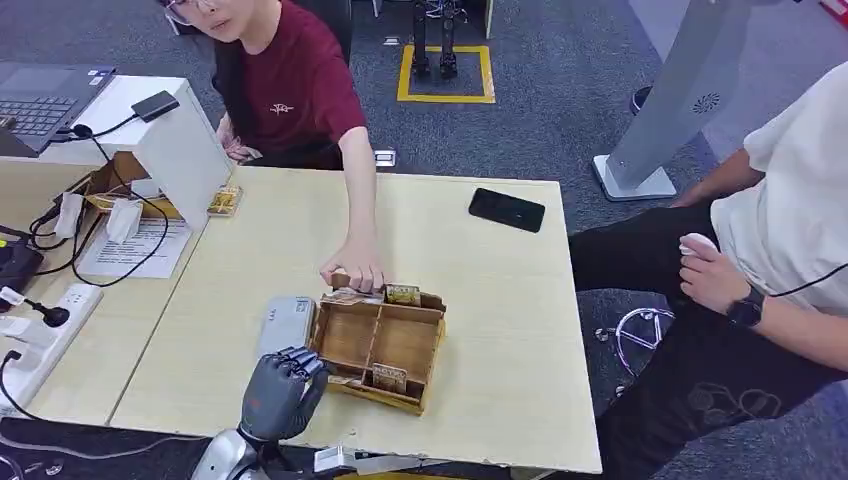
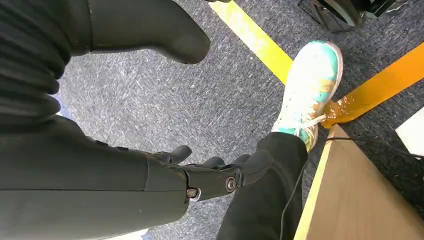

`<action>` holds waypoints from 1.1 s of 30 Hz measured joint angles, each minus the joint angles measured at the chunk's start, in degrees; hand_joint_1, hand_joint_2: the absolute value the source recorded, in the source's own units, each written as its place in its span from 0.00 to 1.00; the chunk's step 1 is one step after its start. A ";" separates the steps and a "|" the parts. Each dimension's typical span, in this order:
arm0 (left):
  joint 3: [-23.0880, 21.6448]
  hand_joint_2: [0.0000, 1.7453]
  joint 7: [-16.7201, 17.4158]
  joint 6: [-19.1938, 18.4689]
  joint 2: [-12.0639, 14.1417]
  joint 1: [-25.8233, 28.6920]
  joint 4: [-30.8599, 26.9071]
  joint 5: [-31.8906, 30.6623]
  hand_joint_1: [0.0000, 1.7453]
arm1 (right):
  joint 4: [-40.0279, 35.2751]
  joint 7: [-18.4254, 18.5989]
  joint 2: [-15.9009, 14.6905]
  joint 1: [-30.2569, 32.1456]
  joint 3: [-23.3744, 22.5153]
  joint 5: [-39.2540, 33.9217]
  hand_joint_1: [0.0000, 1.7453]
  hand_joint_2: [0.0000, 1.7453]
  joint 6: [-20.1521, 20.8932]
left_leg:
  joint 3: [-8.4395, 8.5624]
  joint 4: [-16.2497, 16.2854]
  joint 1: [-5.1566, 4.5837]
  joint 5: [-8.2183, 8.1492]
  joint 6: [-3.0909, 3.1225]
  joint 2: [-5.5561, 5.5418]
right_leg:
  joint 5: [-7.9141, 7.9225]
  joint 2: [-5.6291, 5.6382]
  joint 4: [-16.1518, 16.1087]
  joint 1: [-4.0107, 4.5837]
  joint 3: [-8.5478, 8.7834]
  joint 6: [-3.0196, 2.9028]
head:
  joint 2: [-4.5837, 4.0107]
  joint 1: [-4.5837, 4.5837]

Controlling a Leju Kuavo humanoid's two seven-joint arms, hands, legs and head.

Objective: Pass the card to the sensor for recognition and then transmit it.

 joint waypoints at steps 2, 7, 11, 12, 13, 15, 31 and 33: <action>0.00 1.00 0.00 0.00 0.00 0.00 0.00 0.00 1.00 | 0.00 0.00 0.00 0.00 0.00 0.00 0.00 1.00 0.00 | 0.00 0.00 0.00 0.00 0.00 0.00 | 0.00 0.00 0.00 0.00 0.00 0.00 | 0.02 0.00; 0.00 1.00 0.00 0.00 0.02 0.04 0.35 0.31 0.00 | -0.02 0.04 0.00 -0.01 -0.02 0.28 0.00 1.00 0.09 | 0.00 0.00 0.00 0.02 0.03 -0.01 | 0.00 -0.03 0.00 0.00 0.00 0.00 | 0.02 0.00; 0.00 1.00 0.00 0.02 -0.02 0.02 0.46 1.09 0.00 | -0.02 0.04 0.00 0.00 -0.11 0.74 0.00 1.00 0.17 | 0.00 0.00 0.00 0.04 0.02 -0.02 | 0.00 -0.05 0.00 0.00 0.01 0.01 | 0.00 0.00; 0.00 1.00 0.00 0.02 -0.02 0.02 0.46 1.14 0.00 | -0.02 0.04 0.00 0.02 -0.11 0.92 0.00 1.00 0.17 | 0.00 0.00 0.00 0.04 0.03 -0.02 | 0.01 -0.05 0.00 0.00 0.01 0.01 | 0.02 0.00; 0.00 1.00 0.00 0.02 -0.02 0.02 0.46 1.20 0.00 | -0.02 0.04 0.00 0.04 -0.11 1.09 0.00 1.00 0.24 | 0.00 0.00 0.00 0.05 0.04 -0.02 | 0.02 -0.05 0.00 0.00 0.01 0.00 | 0.00 0.00; 0.00 1.00 0.00 0.02 -0.04 0.00 0.46 1.36 0.00 | -0.02 0.04 0.00 0.08 -0.13 1.25 0.00 1.00 0.39 | 0.00 0.00 0.00 0.06 0.03 -0.02 | 0.03 -0.05 0.00 0.00 0.01 0.00 | 0.00 0.00; -0.02 1.00 -0.17 0.02 -0.04 -0.60 0.44 6.86 0.00 | 0.02 0.04 0.00 1.24 -0.20 2.40 0.00 1.00 0.76 | 0.01 0.00 0.00 0.06 0.03 -0.02 | 0.03 -0.05 0.00 0.00 0.01 -0.01 | 0.00 0.00; -0.02 1.00 -0.17 0.02 -0.02 -0.55 0.44 7.19 0.00 | 0.02 0.04 0.00 1.24 -0.24 2.43 0.00 1.00 0.76 | 0.01 0.00 0.00 0.06 0.03 -0.02 | 0.03 -0.05 0.00 0.00 0.01 -0.01 | 0.00 0.00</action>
